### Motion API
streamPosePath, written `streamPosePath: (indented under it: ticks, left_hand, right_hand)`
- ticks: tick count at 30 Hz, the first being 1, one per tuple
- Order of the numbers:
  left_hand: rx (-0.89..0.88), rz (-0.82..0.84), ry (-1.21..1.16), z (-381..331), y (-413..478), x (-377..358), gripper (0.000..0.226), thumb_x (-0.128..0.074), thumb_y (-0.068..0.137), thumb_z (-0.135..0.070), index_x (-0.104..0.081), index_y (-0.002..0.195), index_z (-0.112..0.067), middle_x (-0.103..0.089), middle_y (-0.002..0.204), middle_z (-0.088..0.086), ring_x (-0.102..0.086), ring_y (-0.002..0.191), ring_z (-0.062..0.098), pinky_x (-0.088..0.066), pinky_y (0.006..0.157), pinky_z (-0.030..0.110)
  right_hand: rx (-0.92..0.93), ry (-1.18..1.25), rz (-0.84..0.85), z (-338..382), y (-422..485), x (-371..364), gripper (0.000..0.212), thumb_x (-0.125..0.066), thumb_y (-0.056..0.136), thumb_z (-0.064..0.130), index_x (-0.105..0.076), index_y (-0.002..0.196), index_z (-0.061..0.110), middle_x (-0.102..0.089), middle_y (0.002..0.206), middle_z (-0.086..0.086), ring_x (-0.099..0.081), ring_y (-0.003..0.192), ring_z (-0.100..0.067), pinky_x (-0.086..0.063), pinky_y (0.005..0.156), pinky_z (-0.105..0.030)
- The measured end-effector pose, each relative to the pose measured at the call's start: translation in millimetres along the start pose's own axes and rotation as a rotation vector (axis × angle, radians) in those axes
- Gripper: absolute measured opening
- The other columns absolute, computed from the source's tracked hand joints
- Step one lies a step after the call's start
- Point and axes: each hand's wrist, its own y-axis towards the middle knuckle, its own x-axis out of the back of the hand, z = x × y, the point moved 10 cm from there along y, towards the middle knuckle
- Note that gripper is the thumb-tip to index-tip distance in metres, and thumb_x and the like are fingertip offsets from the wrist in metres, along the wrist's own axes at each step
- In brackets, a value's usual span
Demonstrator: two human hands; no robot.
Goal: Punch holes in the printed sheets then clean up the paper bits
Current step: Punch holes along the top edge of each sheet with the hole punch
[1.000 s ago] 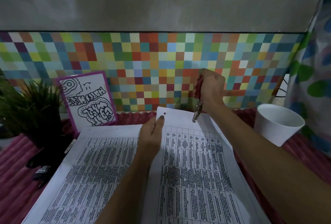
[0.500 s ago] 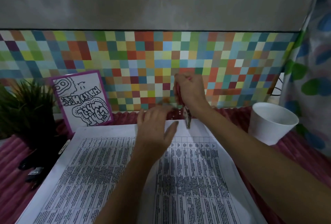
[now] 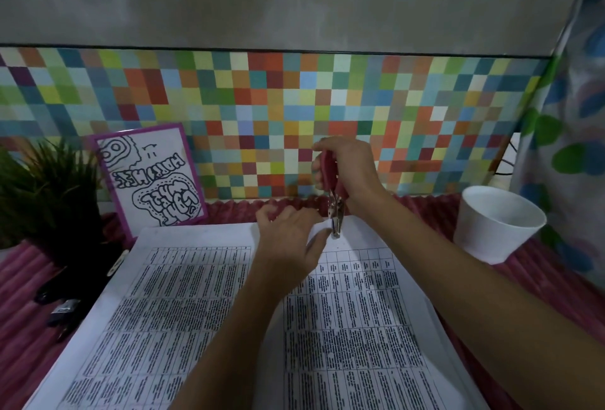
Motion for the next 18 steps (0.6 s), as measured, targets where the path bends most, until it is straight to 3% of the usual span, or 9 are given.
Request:
streamPosePath:
  ticks: [6,12,18]
  left_hand:
    - [0.084,0.106,-0.057,15,-1,-6,0.02,-0.055,0.09,-0.039,-0.063,0.091,-0.02,-0.062,0.08,-0.009,-0.052,0.076,0.013,-0.016,0.078,0.027]
    - [0.155,0.166,-0.147,23,-3,-11,0.034,-0.05,0.09,-0.05,-0.067,0.096,-0.022,-0.067,0.085,-0.009,-0.055,0.079,0.013,-0.015,0.078,0.027]
    - [0.222,0.205,-0.189,27,-3,-16,0.028,-0.052,0.086,-0.049,-0.066,0.094,-0.026,-0.063,0.087,-0.017,-0.053,0.084,0.006,-0.016,0.083,0.027]
  right_hand:
    - [0.038,-0.107,-0.044,7,2,19,0.019,-0.057,0.091,0.012,-0.067,0.102,0.0,-0.063,0.064,-0.011,-0.054,0.053,-0.023,-0.046,0.047,-0.027]
    - [0.009,-0.103,-0.086,13,2,48,0.021,-0.05,0.093,0.009,-0.066,0.087,-0.001,-0.059,0.063,-0.014,-0.051,0.049,-0.023,-0.044,0.046,-0.028]
    - [-0.025,-0.098,-0.151,8,3,68,0.018,-0.05,0.086,0.007,-0.064,0.078,0.001,-0.058,0.063,-0.017,-0.05,0.047,-0.024,-0.043,0.048,-0.03]
